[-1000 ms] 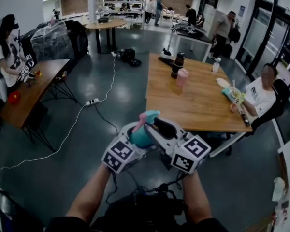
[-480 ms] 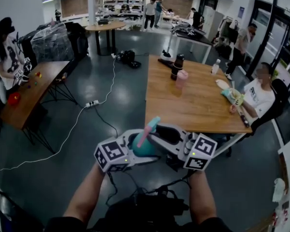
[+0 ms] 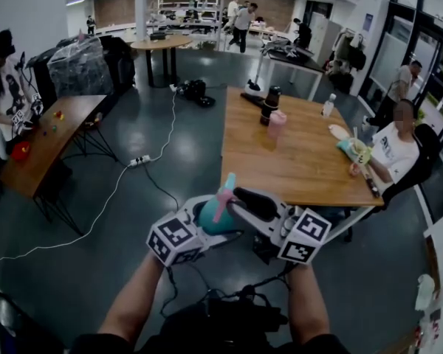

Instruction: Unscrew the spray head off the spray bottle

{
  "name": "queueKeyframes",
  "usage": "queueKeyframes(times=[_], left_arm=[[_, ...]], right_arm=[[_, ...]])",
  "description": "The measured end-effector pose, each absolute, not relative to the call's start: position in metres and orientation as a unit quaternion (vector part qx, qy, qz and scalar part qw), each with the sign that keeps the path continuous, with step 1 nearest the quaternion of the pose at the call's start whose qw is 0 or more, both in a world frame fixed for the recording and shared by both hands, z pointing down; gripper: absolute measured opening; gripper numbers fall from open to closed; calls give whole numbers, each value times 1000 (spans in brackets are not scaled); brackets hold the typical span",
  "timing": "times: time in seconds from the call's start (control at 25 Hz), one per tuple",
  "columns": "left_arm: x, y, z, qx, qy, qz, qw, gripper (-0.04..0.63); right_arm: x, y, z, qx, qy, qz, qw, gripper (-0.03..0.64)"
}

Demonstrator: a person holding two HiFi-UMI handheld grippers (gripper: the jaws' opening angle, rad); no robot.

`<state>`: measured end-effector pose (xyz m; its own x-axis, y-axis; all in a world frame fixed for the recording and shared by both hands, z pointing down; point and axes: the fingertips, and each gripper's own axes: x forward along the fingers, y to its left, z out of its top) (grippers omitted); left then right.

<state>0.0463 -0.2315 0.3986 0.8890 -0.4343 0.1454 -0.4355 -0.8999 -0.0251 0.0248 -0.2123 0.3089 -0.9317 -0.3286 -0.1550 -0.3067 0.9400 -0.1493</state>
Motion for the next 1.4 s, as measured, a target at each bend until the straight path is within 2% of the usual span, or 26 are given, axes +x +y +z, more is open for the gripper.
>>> queueKeyframes(times=[0.24,0.48,0.76,0.96,1.4], left_arm=[[26,-264,405,938,-339,78,7,433],[12,-281,410,908,-410,86,-2,433],[15,-279,409,912,-403,78,3,433],[13,-278,405,915,-397,64,6,433],[12,-273,399,924,-380,40,6,433]], right_arm=[[34,-220,299,-218,967,-69,109,147],[11,-210,292,-235,968,-46,79,147],[4,-212,301,-241,969,-30,44,149],[12,-215,302,-250,967,-29,44,170],[35,-229,303,-281,958,-31,51,170]])
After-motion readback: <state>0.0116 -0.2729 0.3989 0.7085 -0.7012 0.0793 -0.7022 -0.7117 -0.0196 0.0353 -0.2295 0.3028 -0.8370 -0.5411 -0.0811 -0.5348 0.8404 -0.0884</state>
